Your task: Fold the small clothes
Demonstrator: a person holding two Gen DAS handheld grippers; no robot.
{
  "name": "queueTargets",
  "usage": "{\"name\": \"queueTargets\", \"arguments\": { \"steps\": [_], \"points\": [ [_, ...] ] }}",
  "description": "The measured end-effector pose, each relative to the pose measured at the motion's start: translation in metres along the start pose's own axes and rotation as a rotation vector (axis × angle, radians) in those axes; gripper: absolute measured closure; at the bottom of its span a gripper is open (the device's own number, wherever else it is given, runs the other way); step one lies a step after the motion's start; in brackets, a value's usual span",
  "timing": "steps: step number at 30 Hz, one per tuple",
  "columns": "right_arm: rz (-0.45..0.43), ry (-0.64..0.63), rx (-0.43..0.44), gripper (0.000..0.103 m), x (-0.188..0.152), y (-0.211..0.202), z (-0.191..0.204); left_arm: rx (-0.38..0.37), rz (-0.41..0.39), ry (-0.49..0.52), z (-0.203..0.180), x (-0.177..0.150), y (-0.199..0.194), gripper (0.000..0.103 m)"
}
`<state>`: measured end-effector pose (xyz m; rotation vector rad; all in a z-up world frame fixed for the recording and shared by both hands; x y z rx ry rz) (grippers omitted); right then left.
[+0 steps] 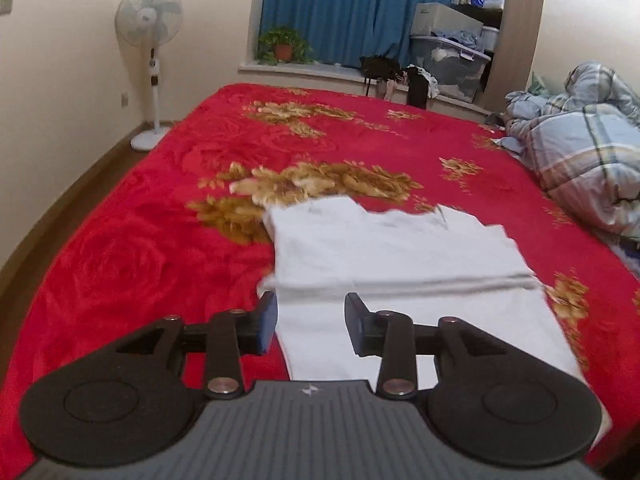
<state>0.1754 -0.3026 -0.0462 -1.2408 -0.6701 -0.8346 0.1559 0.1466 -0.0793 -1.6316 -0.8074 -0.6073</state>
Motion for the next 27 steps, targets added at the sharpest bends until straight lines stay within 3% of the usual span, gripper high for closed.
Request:
{"name": "queueTargets", "arguments": {
  "steps": [4,8,15,20,27],
  "points": [
    [0.059,-0.071,-0.023,0.064,-0.038,-0.04,0.0,-0.001,0.055,-0.045,0.011,-0.046,-0.024,0.062],
    [0.147,-0.043,-0.015,0.064,-0.081,-0.051,-0.002,-0.001,0.177,-0.101,0.018,-0.093,-0.013,0.062],
    [0.4,0.044,-0.001,0.064,-0.158,-0.041,-0.007,0.028,0.389,-0.161,0.038,-0.15,0.004,0.062],
    [0.556,0.083,0.003,0.064,-0.196,-0.026,-0.007,0.046,0.443,-0.177,0.046,-0.163,0.009,0.062],
    [0.624,0.051,0.002,0.064,-0.215,-0.019,-0.006,0.046,0.484,-0.22,0.049,-0.17,0.012,0.063]
  ]
}}
Point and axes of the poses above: each gripper's, at about its wrist camera, not at the fingertips, and y roughly the way its jaws point, z to its left, x to its top, the point moved 8 cm from there along y, roughly the way its jaws point, and after that the axes turned 7 degrees about -y, right-handed, at the moved point
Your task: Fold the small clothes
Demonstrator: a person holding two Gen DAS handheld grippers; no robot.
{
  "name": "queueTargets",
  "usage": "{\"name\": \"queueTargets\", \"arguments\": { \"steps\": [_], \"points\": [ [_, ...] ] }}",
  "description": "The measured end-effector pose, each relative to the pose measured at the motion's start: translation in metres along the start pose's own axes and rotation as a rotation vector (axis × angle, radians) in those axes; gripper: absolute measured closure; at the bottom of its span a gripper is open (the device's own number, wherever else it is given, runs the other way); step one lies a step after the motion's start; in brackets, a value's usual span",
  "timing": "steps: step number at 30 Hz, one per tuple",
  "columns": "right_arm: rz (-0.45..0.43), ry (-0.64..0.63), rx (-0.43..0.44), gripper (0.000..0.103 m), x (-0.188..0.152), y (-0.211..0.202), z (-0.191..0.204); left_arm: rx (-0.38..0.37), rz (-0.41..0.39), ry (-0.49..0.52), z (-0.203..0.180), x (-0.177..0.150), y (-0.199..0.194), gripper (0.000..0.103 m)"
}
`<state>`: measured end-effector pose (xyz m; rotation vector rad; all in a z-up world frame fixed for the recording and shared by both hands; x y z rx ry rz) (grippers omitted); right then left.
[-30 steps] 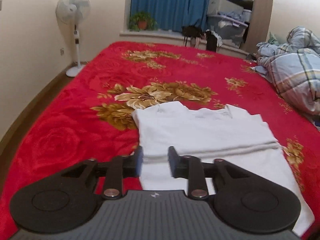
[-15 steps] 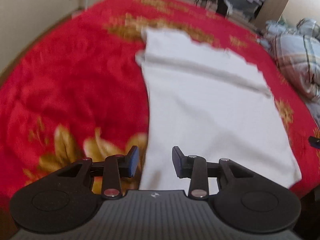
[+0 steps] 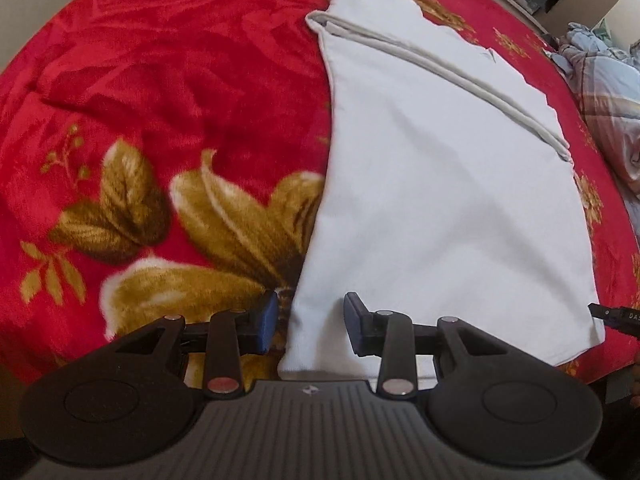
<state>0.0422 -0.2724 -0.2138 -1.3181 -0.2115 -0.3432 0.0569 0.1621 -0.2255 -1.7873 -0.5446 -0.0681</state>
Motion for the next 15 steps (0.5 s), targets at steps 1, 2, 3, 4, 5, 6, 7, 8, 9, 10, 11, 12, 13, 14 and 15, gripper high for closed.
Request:
{"name": "queueTargets", "arguments": {
  "steps": [1,2,3,4,5,6,7,8,9,10,11,12,13,14,15],
  "points": [
    [-0.001,-0.007,-0.003,0.064,-0.0003,0.0008,0.0005,0.005,-0.002,0.004,-0.0004,-0.0006,0.0006,0.065],
    [-0.002,-0.014,-0.005,0.064,-0.0004,0.0007,0.0012,0.01,-0.007,0.009,-0.001,-0.0009,0.0005,0.072],
    [-0.004,-0.018,-0.005,0.064,-0.0008,0.0006,0.0017,0.013,-0.007,0.017,-0.0018,-0.0016,0.0012,0.079],
    [-0.006,-0.016,-0.002,0.066,-0.001,0.0002,0.0012,0.015,-0.005,0.023,-0.0024,-0.0021,0.0016,0.087],
    [-0.008,-0.011,0.0,0.07,-0.0007,0.0009,-0.0002,0.014,-0.005,0.027,-0.0028,-0.0022,0.0013,0.09],
    [-0.01,-0.008,0.003,0.087,-0.0007,0.0,-0.0009,0.01,-0.008,0.028,-0.0036,-0.0022,0.0005,0.093],
    [-0.011,-0.007,0.012,0.098,-0.0003,-0.0006,-0.0012,0.005,-0.01,0.03,-0.0053,-0.0022,0.0012,0.094],
    [-0.012,0.0,0.033,0.098,-0.0003,-0.0018,-0.0006,0.004,-0.015,0.034,-0.0063,-0.0025,-0.0005,0.094],
    [-0.017,0.006,0.039,0.098,0.0006,-0.0034,-0.0006,0.003,-0.02,0.032,-0.0064,-0.0028,-0.0016,0.094],
    [-0.023,0.005,0.042,0.098,0.0012,-0.0058,0.0,0.0,-0.02,0.024,-0.0059,-0.0036,-0.0025,0.094],
    [-0.028,0.005,0.047,0.098,0.0016,-0.008,0.0003,-0.005,-0.014,0.01,-0.0046,-0.0046,-0.0024,0.092],
    [-0.027,0.009,0.052,0.097,0.0018,-0.0087,0.0,-0.004,-0.004,0.001,-0.0033,-0.0059,-0.0013,0.092],
    [-0.018,0.012,0.051,0.095,0.0009,-0.0078,-0.0008,-0.002,0.003,0.0,-0.0026,-0.0067,-0.0003,0.091],
    [-0.003,0.012,0.044,0.094,-0.0011,-0.0053,-0.0016,0.003,0.005,0.0,-0.0022,-0.0068,0.0002,0.09],
    [0.011,0.01,0.037,0.094,-0.0034,-0.0022,-0.0021,0.003,0.005,0.0,-0.0023,-0.0068,0.0003,0.09]
  ]
}}
Point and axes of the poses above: each gripper's, at about its wrist camera, not at the fingertips, and y roughly the way its jaws point, z to its left, x to its top, the point moved 8 cm from there along y, roughly the way its jaws point, and after that the axes turned 7 degrees about -y, right-handed, at the moved point
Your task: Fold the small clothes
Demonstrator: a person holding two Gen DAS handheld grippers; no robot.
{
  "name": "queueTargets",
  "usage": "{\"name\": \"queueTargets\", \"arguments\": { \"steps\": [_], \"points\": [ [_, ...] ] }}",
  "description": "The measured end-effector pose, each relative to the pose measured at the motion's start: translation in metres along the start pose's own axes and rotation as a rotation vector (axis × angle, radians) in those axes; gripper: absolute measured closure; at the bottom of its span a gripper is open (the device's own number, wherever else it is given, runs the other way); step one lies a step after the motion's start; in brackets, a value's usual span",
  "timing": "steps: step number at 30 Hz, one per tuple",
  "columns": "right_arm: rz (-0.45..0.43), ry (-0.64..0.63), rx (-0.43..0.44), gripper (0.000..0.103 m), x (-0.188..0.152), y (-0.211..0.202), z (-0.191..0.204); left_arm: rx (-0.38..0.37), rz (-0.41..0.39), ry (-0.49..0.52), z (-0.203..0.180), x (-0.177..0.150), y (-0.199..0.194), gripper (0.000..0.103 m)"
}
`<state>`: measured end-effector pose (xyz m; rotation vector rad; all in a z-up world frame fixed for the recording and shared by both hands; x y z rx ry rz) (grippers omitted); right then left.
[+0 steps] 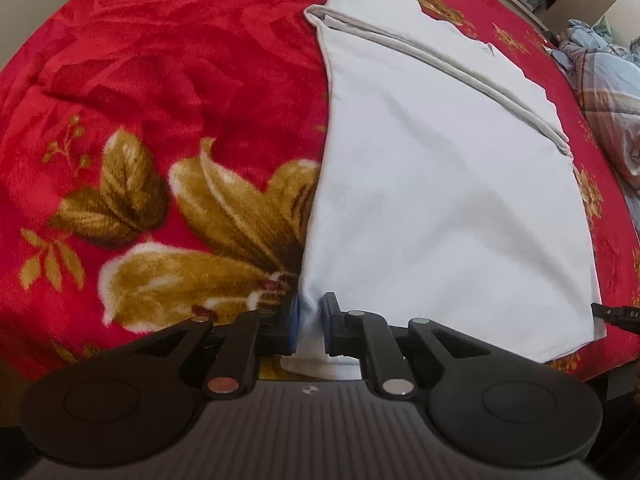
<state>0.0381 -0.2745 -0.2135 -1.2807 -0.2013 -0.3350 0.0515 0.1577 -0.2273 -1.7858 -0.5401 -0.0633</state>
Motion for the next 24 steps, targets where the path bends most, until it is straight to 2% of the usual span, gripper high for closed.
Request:
{"name": "queueTargets", "arguments": {
  "steps": [12,14,15,19,24],
  "points": [
    [0.006,-0.039,-0.012,0.097,-0.003,0.003,0.004,0.013,0.006,0.01,-0.001,-0.004,0.002,0.089],
    [-0.001,-0.043,-0.01,0.098,-0.002,0.001,0.005,0.005,-0.006,0.024,-0.004,-0.003,-0.001,0.096],
    [-0.012,-0.042,-0.006,0.098,-0.001,-0.001,0.005,-0.002,-0.019,0.028,-0.006,-0.001,-0.004,0.096],
    [-0.132,-0.015,0.077,0.099,0.017,-0.035,0.011,-0.083,-0.132,0.057,-0.023,0.016,-0.039,0.097],
    [-0.38,0.051,0.249,0.099,0.05,-0.116,0.02,-0.22,-0.303,0.099,-0.051,0.034,-0.112,0.098]
  ]
}}
Point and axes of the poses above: each gripper's, at about its wrist camera, not at the fingertips, and y roughly the way its jaws point, z to its left, x to its top, the point moved 8 cm from there along y, roughly the way its jaws point, and after that the axes turned 7 degrees about -y, right-handed, at the moved point
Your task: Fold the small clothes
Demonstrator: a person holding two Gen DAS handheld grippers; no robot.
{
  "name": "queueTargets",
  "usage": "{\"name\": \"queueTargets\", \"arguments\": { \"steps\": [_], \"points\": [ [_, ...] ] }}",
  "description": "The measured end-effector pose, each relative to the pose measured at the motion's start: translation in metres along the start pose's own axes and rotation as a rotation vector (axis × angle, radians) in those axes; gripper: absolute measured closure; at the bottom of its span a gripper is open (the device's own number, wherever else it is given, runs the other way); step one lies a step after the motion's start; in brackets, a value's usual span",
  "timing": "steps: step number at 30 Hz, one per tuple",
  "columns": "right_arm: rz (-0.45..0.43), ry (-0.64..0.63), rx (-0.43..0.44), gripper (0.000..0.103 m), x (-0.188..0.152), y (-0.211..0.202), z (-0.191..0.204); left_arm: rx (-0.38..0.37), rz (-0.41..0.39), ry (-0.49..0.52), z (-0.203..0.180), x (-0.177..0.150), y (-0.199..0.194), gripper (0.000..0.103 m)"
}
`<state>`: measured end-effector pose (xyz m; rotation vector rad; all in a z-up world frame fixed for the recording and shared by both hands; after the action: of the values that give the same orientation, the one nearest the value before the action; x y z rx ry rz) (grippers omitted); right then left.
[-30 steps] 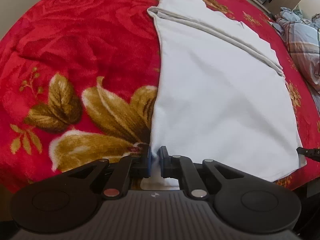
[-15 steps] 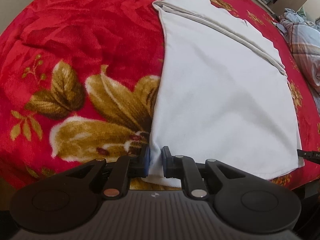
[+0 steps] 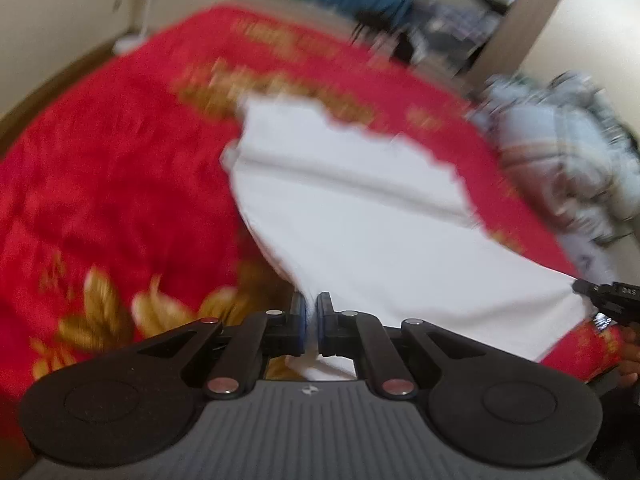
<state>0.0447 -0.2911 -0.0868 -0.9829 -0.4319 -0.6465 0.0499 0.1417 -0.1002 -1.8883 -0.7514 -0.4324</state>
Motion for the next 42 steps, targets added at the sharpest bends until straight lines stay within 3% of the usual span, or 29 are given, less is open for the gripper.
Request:
{"name": "queueTargets", "arguments": {
  "steps": [9,11,13,15,18,21,24,25,27,29,30,32,36,39,42],
  "points": [
    [-0.351,0.031,0.209,0.1,0.04,-0.132,0.015,-0.215,-0.273,-0.07,-0.034,0.032,-0.15,0.098],
    [-0.414,0.044,0.25,0.1,0.038,-0.163,0.016,-0.232,-0.289,-0.11,-0.035,0.03,-0.169,0.098],
    [-0.421,0.08,0.272,0.1,0.035,-0.175,0.011,-0.224,-0.26,-0.162,-0.031,0.031,-0.165,0.098],
    [-0.368,0.11,0.247,0.1,0.032,-0.162,0.003,-0.216,-0.215,-0.189,-0.026,0.034,-0.141,0.098],
    [-0.241,0.156,0.17,0.1,0.038,-0.108,-0.018,-0.186,-0.106,-0.22,-0.012,0.05,-0.074,0.098],
    [-0.089,0.225,0.106,0.1,0.057,-0.028,-0.048,-0.108,0.003,-0.255,0.013,0.083,0.01,0.098],
    [0.016,0.261,0.057,0.098,0.084,0.057,-0.074,-0.087,0.113,-0.275,0.03,0.112,0.079,0.095],
    [0.04,0.264,0.023,0.095,0.093,0.082,-0.083,-0.046,0.115,-0.292,0.038,0.121,0.09,0.095],
    [0.022,0.267,-0.043,0.095,0.106,0.103,-0.098,-0.003,0.036,-0.252,0.048,0.138,0.094,0.089],
    [-0.013,0.252,-0.07,0.09,0.112,0.114,-0.113,-0.018,0.01,-0.183,0.053,0.14,0.099,0.055],
    [-0.015,0.224,-0.089,0.081,0.109,0.114,-0.118,-0.017,0.033,-0.167,0.058,0.132,0.106,0.055],
    [0.059,0.15,-0.113,0.078,0.094,0.123,-0.122,0.011,0.113,-0.108,0.064,0.116,0.121,0.055],
    [0.184,-0.117,-0.145,0.07,0.075,0.135,-0.113,0.06,0.179,0.042,0.059,0.098,0.139,0.054],
    [0.247,-0.199,-0.145,0.07,0.061,0.148,-0.111,0.111,0.193,0.078,0.06,0.094,0.159,0.054],
    [0.248,-0.244,-0.109,0.07,0.061,0.155,-0.098,0.092,0.181,0.097,0.052,0.098,0.17,0.053]
  ]
}}
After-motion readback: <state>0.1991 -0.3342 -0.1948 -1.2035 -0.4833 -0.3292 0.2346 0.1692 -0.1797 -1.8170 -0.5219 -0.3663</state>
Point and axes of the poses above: each gripper's, at about its wrist camera, not at the fingertips, and y roughly the way its jaws point, z to its left, x to its top, the point moved 8 cm from there along y, roughly the way its jaws point, and after that the axes turned 7 degrees about -y, right-handed, at the moved point
